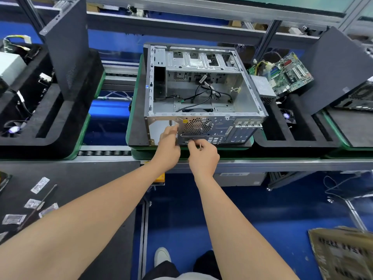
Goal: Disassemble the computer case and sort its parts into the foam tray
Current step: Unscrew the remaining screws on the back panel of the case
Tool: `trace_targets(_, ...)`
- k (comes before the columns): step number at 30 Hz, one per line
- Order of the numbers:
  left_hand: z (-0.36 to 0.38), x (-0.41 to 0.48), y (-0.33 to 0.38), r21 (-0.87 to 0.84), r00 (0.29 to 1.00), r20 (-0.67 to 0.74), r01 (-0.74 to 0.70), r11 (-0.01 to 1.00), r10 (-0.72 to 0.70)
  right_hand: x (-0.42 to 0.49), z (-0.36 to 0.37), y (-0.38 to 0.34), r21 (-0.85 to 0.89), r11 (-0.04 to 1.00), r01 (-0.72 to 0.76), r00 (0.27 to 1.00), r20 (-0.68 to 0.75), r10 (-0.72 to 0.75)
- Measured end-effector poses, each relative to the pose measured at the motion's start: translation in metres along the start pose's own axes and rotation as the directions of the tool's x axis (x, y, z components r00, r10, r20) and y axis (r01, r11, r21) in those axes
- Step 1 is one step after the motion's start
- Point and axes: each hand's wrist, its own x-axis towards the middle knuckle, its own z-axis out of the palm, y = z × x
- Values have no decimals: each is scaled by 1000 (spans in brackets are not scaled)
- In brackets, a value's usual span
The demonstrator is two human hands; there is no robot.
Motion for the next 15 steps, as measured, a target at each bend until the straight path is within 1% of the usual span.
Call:
trace_targets(2, 8, -5, 7, -61, 996, -72, 49, 997, -54, 4, -10, 3, 15, 1000, -16, 1000, -5, 16)
trace_targets(4, 18, -13, 18, -97, 976, -182, 100, 990, -116, 9, -22, 6, 24, 999, -33, 999, -23, 33)
trace_targets(7, 43, -34, 38, -164, 893, -404, 144, 976, -199, 17, -42, 14, 51, 998, -47, 997, -63, 51)
trace_targets(8, 53, -40, 45, -217, 877, -425, 141, 966, -224, 20, -49, 18, 65, 996, -56, 995, -74, 61)
trace_targets(9, 63, -44, 52, -278, 888, -394, 133, 951, -239, 24, -57, 22, 73, 995, -69, 993, -86, 75)
trace_targets(11, 83, -46, 64, -356, 946, -220, 151, 922, -239, 32, -74, 30, 84, 993, -87, 989, -110, 96)
trace_targets(12, 92, -44, 72, -379, 964, -125, 173, 909, -236, 38, -84, 34, 87, 992, -88, 987, -125, 98)
trace_targets(14, 110, -36, 89, -440, 968, 18, 231, 868, -249, 51, -107, 43, 83, 992, -94, 982, -157, 106)
trace_targets(15, 119, -31, 98, -462, 966, 66, 252, 850, -250, 59, -120, 47, 83, 992, -100, 979, -170, 113)
